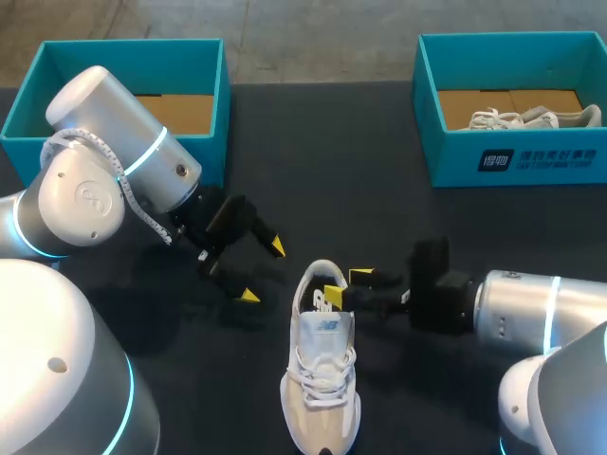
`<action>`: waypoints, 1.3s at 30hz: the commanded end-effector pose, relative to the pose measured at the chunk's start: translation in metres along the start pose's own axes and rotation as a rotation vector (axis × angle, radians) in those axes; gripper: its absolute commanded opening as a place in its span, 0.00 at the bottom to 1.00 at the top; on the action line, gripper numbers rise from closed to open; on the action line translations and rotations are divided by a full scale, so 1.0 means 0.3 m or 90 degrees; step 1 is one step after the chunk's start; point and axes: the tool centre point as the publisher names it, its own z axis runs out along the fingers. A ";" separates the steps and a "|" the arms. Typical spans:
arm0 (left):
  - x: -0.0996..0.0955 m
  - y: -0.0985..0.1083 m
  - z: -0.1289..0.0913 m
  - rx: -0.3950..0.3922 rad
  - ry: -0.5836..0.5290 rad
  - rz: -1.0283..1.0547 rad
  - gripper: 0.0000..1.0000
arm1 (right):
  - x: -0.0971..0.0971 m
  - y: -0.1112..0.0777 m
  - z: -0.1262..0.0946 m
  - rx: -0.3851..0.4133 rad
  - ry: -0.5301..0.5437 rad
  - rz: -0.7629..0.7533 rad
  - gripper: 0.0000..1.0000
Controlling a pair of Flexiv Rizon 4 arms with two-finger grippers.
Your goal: Take the shoe out of the shoebox, open the shoe tongue, remove and reinsert the insole, then place the shoe into the shoebox
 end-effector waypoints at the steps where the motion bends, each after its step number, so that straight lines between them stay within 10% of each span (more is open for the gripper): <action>1: 0.000 -0.001 0.002 -0.002 0.000 0.000 1.00 | 0.052 0.012 -0.080 0.017 -0.041 0.001 0.85; 7: 0.000 -0.001 0.002 -0.002 0.000 0.000 1.00 | 0.080 0.035 -0.104 0.041 -0.102 0.000 0.77; 13: 0.000 -0.001 0.002 -0.002 0.000 0.000 1.00 | 0.089 0.065 -0.103 0.070 -0.181 0.007 0.42; 17: 0.000 -0.001 0.002 -0.002 0.000 0.000 1.00 | 0.092 0.083 -0.087 0.081 -0.213 0.012 0.00; 23: 0.000 -0.001 0.002 -0.002 0.000 0.000 1.00 | 0.092 0.090 -0.048 0.126 -0.343 0.023 0.00; 39: 0.000 -0.014 -0.018 -0.005 0.007 0.003 1.00 | 0.094 0.087 -0.029 0.124 -0.335 0.022 0.00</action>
